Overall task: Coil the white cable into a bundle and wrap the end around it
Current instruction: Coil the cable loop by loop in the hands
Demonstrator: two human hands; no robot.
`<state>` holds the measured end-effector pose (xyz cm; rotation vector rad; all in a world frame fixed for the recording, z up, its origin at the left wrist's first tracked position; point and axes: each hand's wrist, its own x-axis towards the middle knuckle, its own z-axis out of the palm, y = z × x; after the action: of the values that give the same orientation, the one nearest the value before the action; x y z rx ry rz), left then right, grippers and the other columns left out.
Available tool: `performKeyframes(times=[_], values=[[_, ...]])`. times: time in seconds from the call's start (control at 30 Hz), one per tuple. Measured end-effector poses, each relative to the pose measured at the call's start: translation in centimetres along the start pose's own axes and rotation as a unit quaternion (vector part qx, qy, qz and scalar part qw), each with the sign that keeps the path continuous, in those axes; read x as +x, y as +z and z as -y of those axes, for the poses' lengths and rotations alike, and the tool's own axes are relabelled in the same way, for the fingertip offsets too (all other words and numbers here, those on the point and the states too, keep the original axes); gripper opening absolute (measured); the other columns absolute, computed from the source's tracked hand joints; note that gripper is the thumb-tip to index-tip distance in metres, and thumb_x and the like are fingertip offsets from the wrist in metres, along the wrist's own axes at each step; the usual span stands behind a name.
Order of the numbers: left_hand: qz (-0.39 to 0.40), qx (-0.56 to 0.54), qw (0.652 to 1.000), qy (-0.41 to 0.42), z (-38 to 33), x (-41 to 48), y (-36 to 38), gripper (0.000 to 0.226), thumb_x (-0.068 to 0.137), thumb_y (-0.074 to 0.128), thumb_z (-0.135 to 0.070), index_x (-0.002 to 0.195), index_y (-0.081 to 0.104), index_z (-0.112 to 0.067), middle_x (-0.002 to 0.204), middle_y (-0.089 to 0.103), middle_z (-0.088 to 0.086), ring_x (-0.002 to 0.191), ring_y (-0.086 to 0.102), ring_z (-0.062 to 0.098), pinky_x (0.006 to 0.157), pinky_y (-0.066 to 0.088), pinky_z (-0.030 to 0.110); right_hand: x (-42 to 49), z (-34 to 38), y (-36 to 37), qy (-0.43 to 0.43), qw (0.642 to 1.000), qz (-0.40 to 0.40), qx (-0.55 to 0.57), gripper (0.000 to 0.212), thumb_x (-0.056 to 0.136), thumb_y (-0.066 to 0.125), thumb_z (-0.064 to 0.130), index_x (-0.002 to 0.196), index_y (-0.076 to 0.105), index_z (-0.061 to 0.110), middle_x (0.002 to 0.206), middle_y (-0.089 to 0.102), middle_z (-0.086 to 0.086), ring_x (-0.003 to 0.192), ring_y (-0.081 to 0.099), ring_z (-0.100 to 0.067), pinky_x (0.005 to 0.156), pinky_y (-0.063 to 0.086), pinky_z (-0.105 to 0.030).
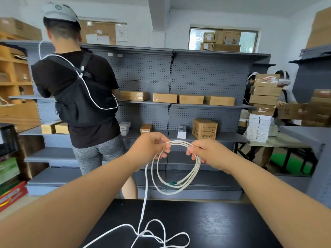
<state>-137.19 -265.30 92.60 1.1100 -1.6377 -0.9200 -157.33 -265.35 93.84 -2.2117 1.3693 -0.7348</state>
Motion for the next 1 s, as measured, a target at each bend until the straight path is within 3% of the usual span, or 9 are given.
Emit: performKeyframes(times=[0.3, 0.43, 0.6, 0.73, 0.87, 1.0], values=[[-0.001, -0.111, 0.994, -0.005, 2.3, -0.7, 0.9, 0.006, 0.087, 0.059, -0.003, 0.087, 0.063, -0.007, 0.070, 0.068, 0.002, 0.058, 0.063, 0.007, 0.062, 0.052, 0.018, 0.0, 0.1, -0.6, -0.010, 0.999, -0.030, -0.013, 0.024, 0.095, 0.046, 0.024, 0.086, 0.066, 0.013, 0.072, 0.060, 0.009, 0.057, 0.046, -0.007, 0.055, 0.038, -0.018], [0.005, -0.114, 0.993, -0.023, 4.6, -1.3, 1.5, 0.008, 0.090, 0.057, -0.005, 0.092, 0.064, -0.009, 0.071, 0.070, 0.001, 0.068, 0.064, 0.008, 0.070, 0.049, 0.021, -0.1, -0.4, -1.3, 0.001, 0.999, -0.051, -0.001, 0.028, 0.096, 0.044, 0.023, 0.086, 0.066, 0.010, 0.073, 0.061, 0.008, 0.061, 0.048, -0.010, 0.059, 0.043, -0.024], [-0.034, -0.111, 0.993, -0.034, 6.4, -1.9, 2.3, 0.008, 0.085, 0.064, -0.009, 0.089, 0.069, -0.014, 0.088, 0.072, 0.008, 0.085, 0.062, 0.016, 0.083, 0.048, 0.026, -0.2, -0.7, -1.8, 0.008, 0.998, -0.055, 0.002, 0.027, 0.097, 0.043, 0.023, 0.080, 0.064, 0.019, 0.074, 0.062, 0.007, 0.060, 0.048, -0.009, 0.058, 0.043, -0.022], [-0.051, -0.094, 0.994, -0.037, 7.1, -2.4, 2.8, 0.008, 0.088, 0.062, -0.018, 0.087, 0.070, -0.016, 0.087, 0.067, 0.006, 0.082, 0.056, 0.016, 0.082, 0.045, 0.025, -0.2, -0.9, -1.8, 0.011, 0.998, -0.064, 0.010, 0.027, 0.097, 0.042, 0.023, 0.081, 0.064, 0.019, 0.075, 0.062, 0.008, 0.059, 0.048, -0.008, 0.059, 0.043, -0.022], [-0.041, -0.117, 0.991, -0.043, 7.6, -2.7, 2.9, 0.009, 0.089, 0.061, -0.017, 0.091, 0.070, -0.016, 0.071, 0.060, -0.002, 0.075, 0.051, 0.015, 0.075, 0.044, 0.024, -0.2, -1.0, -1.8, 0.011, 0.997, -0.069, 0.025, 0.028, 0.097, 0.042, 0.024, 0.078, 0.063, 0.023, 0.075, 0.062, 0.008, 0.059, 0.048, -0.008, 0.061, 0.044, -0.024], [-0.034, -0.094, 0.994, -0.046, 7.5, -2.7, 2.8, 0.020, 0.085, 0.065, -0.013, 0.099, 0.064, -0.028, 0.089, 0.064, -0.005, 0.083, 0.059, 0.011, 0.078, 0.047, 0.021, -0.3, -1.1, -1.6, 0.011, 0.995, -0.089, 0.051, 0.026, 0.096, 0.044, 0.024, 0.082, 0.065, 0.020, 0.076, 0.063, 0.006, 0.060, 0.049, -0.009, 0.062, 0.045, -0.027]])
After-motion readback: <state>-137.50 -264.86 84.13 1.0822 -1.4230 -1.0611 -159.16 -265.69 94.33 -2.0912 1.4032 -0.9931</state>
